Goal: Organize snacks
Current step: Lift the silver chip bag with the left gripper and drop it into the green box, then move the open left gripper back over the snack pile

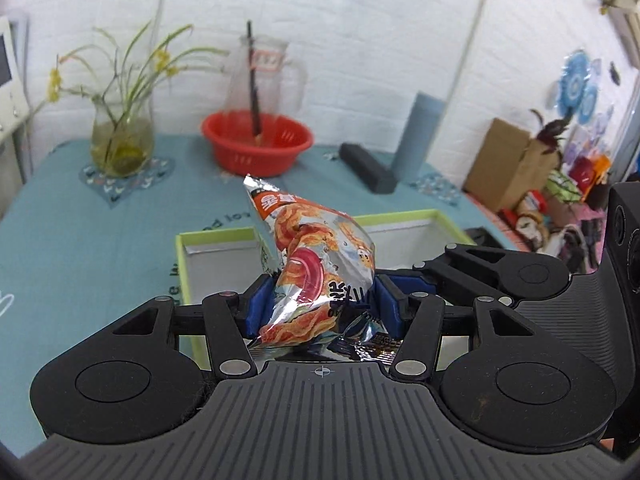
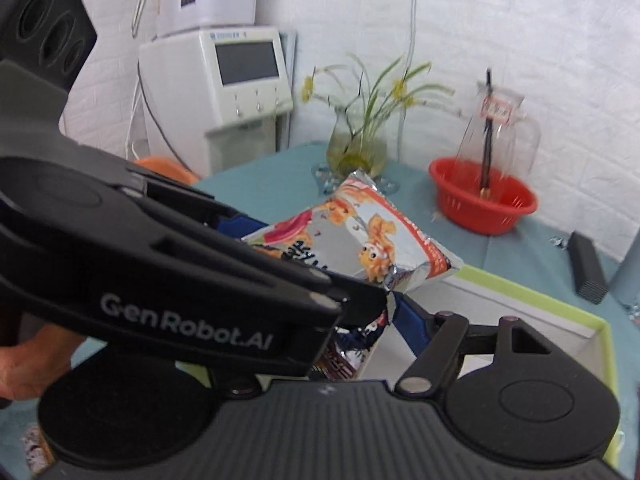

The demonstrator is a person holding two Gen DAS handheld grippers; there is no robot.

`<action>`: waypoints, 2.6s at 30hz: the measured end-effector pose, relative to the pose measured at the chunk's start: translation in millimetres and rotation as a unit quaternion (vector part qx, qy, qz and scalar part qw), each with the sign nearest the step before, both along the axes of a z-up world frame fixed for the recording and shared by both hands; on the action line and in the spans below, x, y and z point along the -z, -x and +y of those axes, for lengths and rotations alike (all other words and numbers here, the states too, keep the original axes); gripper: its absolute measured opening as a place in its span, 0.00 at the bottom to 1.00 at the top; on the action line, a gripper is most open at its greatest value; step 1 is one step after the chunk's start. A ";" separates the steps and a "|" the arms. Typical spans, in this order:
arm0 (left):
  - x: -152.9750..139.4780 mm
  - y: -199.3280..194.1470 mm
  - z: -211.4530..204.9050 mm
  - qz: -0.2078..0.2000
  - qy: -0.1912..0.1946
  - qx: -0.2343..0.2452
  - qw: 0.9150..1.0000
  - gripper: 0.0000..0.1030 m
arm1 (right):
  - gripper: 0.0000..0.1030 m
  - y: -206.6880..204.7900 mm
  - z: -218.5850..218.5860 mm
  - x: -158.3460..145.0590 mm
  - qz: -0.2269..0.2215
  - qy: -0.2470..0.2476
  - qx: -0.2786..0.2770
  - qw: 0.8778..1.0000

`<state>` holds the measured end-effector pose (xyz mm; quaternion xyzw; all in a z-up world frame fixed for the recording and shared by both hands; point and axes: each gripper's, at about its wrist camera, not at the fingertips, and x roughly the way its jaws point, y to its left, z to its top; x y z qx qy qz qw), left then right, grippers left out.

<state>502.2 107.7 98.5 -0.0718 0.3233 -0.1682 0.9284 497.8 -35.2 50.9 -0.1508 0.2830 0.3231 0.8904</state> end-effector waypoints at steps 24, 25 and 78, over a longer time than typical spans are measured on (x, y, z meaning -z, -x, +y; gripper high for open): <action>33.4 214.4 32.9 -0.015 0.015 -0.063 0.998 0.83 | 0.90 233.1 -51.4 15.4 0.046 -0.108 0.026 0.993; 37.6 220.3 31.1 -0.010 0.017 -0.058 0.998 0.82 | 0.90 238.3 -49.6 20.6 0.052 -0.108 0.023 0.993; 52.5 276.2 -44.9 0.075 0.102 0.070 0.989 0.46 | 0.91 300.2 -104.9 46.1 0.025 -0.041 0.080 0.996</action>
